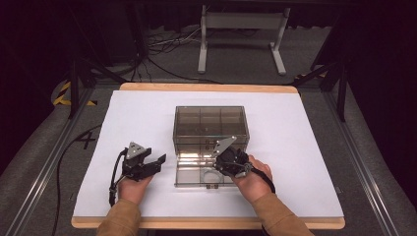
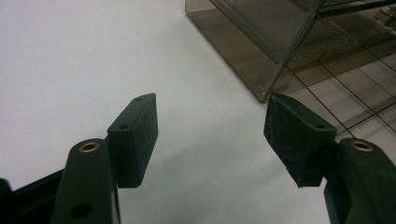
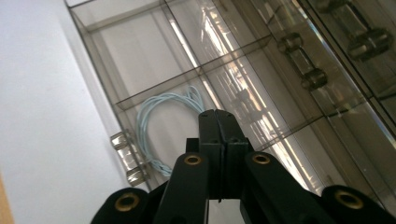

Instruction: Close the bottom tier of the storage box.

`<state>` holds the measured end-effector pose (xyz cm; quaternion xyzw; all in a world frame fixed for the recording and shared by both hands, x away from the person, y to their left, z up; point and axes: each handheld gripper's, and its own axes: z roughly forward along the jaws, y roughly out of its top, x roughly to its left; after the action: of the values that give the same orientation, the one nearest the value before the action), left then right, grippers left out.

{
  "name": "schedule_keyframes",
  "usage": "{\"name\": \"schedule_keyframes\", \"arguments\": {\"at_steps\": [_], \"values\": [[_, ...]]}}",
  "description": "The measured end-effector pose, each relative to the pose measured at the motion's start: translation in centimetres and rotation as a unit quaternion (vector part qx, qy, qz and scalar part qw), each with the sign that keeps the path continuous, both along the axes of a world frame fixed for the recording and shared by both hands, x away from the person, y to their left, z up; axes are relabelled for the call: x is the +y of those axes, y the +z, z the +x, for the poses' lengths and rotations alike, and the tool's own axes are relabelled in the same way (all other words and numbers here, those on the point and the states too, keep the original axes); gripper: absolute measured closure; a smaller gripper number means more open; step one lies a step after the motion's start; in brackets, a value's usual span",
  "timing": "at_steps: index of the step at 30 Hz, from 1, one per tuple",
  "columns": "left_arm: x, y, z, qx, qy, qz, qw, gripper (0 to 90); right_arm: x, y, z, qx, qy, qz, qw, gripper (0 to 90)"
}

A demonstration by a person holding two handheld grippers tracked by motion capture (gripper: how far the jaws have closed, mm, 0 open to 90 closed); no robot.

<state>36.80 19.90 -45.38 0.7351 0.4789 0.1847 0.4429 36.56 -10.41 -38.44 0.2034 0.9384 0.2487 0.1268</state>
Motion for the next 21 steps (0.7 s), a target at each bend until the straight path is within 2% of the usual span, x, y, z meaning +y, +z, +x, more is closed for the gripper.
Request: {"name": "schedule_keyframes", "arguments": {"at_steps": [8,14,21], "values": [[0.0,0.0,0.0,0.000,0.000,0.001,1.0000,35.9,-0.1,0.6,-0.8,0.000,0.016,0.010,0.9998,90.0],[0.0,0.0,0.0,0.000,0.000,0.000,1.0000,35.9,0.1,0.7,-1.4,0.002,0.042,0.012,0.9991,90.0],[0.0,0.0,0.0,0.000,0.000,0.001,1.0000,35.9,0.4,0.6,-2.1,0.015,0.058,0.011,0.9982,90.0]]}}
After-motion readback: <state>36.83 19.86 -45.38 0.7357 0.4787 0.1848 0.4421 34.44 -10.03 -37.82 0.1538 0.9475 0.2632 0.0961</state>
